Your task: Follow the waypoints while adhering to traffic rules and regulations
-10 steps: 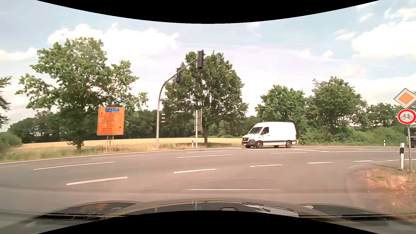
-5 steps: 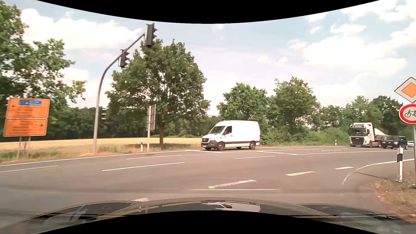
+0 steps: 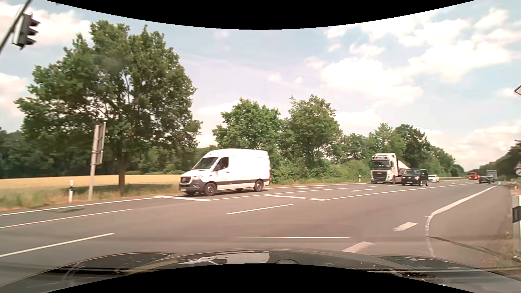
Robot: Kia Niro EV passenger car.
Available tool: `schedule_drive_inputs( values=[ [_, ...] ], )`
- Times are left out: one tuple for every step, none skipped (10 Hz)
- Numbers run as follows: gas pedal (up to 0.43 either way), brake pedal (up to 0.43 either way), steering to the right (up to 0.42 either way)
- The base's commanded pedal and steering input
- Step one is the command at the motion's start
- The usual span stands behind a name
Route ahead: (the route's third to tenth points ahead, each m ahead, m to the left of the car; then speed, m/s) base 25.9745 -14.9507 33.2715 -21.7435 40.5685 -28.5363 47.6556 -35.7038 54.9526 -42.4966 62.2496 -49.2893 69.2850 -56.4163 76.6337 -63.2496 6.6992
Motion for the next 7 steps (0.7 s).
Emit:
schedule_drive_inputs(
  values=[
    [0.22, 0.0, 0.306],
    [0.228, 0.0, 0.302],
    [0.248, 0.0, 0.294],
    [0.26, 0.0, 0.285],
    [0.26, 0.0, 0.275],
    [0.287, 0.0, 0.262],
    [0.287, 0.0, 0.254]
  ],
)
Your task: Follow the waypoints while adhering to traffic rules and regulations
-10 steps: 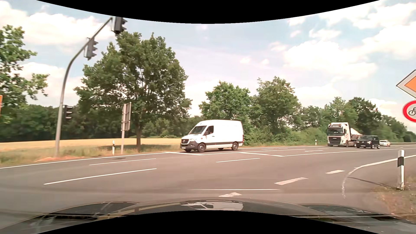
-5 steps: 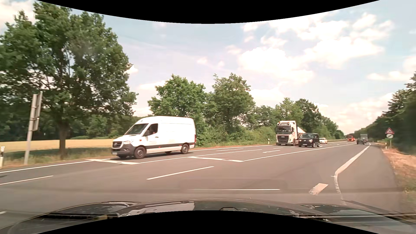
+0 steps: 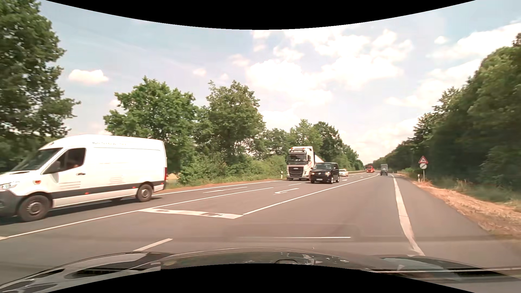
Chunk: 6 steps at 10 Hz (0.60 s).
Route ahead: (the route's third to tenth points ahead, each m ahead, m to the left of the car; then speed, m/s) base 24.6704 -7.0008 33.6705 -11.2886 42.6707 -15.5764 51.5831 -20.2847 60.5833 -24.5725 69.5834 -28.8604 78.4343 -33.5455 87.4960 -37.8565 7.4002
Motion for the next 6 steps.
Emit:
schedule_drive_inputs(
  values=[
    [0.287, 0.0, 0.246],
    [0.299, 0.0, 0.231],
    [0.299, 0.0, 0.221],
    [0.299, 0.0, 0.214],
    [0.299, 0.0, 0.188],
    [0.311, 0.0, 0.16]
  ],
)
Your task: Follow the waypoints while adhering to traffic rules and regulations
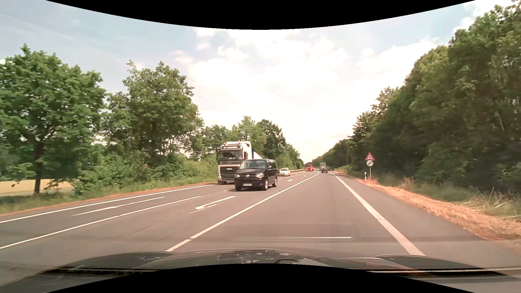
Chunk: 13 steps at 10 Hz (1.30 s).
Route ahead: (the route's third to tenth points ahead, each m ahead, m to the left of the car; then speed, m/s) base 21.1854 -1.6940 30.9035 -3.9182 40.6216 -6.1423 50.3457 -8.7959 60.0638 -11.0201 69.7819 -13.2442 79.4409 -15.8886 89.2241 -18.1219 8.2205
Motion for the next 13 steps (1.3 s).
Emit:
schedule_drive_inputs(
  values=[
    [0.319, 0.0, 0.129],
    [0.331, 0.0, 0.106],
    [0.339, 0.0, 0.101],
    [0.339, 0.0, 0.101],
    [0.339, 0.0, 0.102],
    [0.339, 0.0, 0.101],
    [0.339, 0.0, 0.095],
    [0.339, 0.0, 0.082],
    [0.339, 0.0, 0.073],
    [0.339, 0.0, 0.069],
    [0.339, 0.0, 0.052],
    [0.339, 0.0, 0.036],
    [0.339, 0.0, 0.024]
  ],
)
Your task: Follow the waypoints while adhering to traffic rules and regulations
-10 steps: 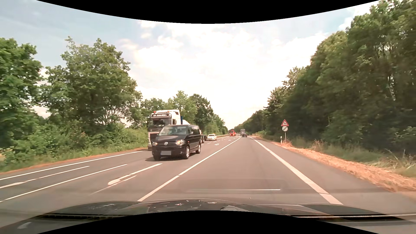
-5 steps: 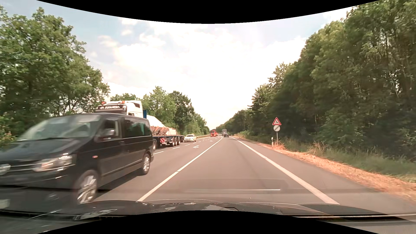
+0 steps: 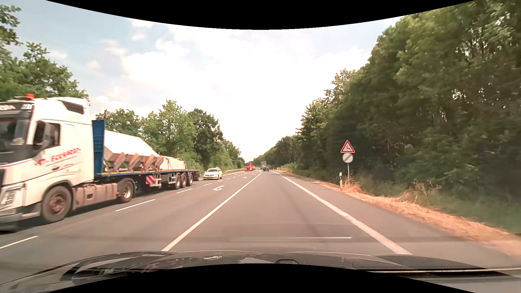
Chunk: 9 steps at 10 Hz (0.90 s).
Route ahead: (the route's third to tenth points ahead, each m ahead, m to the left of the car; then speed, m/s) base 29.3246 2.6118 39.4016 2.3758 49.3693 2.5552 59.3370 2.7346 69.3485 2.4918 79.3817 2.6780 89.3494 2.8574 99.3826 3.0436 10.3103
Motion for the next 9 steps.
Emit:
schedule_drive_inputs(
  values=[
    [0.339, 0.0, 0.011],
    [0.35, 0.0, 0.01],
    [0.35, 0.0, 0.01],
    [0.35, 0.0, 0.009],
    [0.35, 0.0, 0.009],
    [0.35, 0.0, 0.009],
    [0.35, 0.0, 0.006],
    [0.35, 0.0, 0.003],
    [0.35, 0.0, 0.003]
  ],
)
